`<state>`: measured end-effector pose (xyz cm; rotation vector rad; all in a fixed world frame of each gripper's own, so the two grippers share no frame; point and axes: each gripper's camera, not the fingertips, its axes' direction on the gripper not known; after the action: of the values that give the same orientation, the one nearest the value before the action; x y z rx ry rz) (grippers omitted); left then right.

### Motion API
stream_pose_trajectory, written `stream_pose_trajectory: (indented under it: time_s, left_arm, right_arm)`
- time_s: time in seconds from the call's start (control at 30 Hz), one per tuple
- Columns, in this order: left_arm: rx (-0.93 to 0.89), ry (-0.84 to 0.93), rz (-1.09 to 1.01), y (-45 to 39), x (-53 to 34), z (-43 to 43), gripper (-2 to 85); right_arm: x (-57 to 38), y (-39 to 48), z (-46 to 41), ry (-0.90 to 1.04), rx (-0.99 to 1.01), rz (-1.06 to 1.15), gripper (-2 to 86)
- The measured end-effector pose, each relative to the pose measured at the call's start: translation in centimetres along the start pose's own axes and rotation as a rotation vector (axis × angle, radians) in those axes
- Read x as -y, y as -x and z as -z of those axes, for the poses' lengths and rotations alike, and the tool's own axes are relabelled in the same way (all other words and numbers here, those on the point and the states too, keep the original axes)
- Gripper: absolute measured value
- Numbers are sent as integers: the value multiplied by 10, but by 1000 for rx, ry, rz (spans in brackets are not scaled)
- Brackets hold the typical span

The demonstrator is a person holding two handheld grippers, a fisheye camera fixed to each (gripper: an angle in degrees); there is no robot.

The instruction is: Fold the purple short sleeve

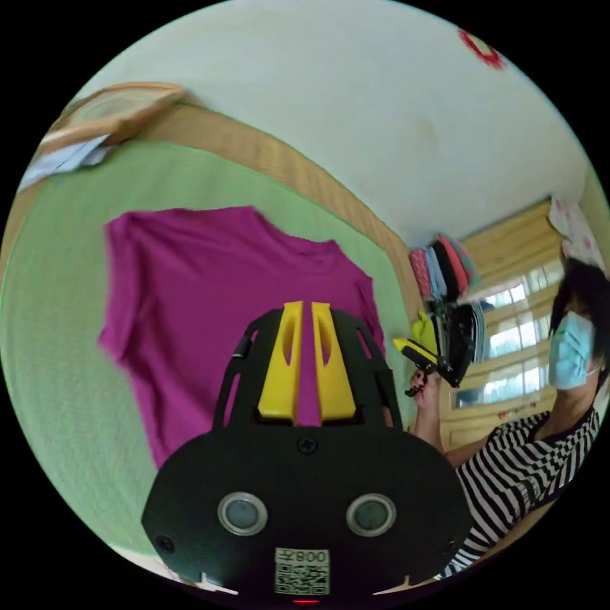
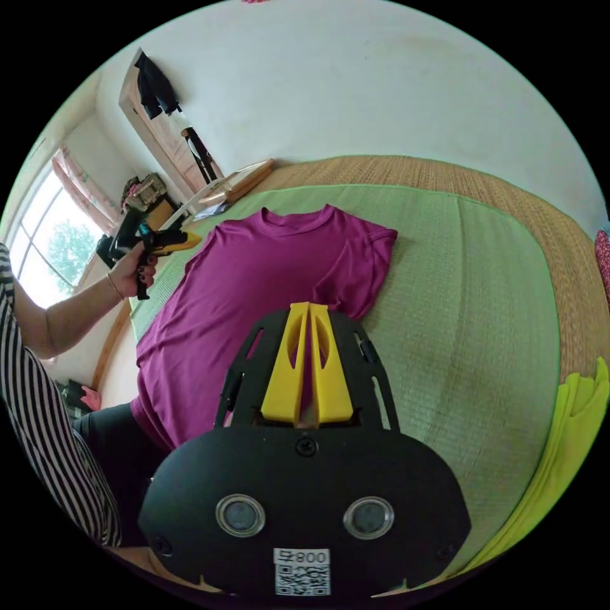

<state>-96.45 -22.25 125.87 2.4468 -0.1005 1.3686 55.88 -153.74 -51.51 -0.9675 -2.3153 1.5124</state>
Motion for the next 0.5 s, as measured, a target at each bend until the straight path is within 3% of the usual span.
stream_pose_trajectory:
  time_s: [0.13, 0.33, 0.5]
  left_arm:
    - [122, -106, 173, 68, -52, 58, 69]
    - [253, -127, 250, 114, -92, 76, 81]
    - [137, -167, 277, 151, -113, 78, 83]
  right_arm:
    - [34, 30, -11, -30, 123, 35, 6]
    - [125, 123, -81, 58, 240, 196, 36]
    - [212, 223, -177, 155, 294, 330, 61]
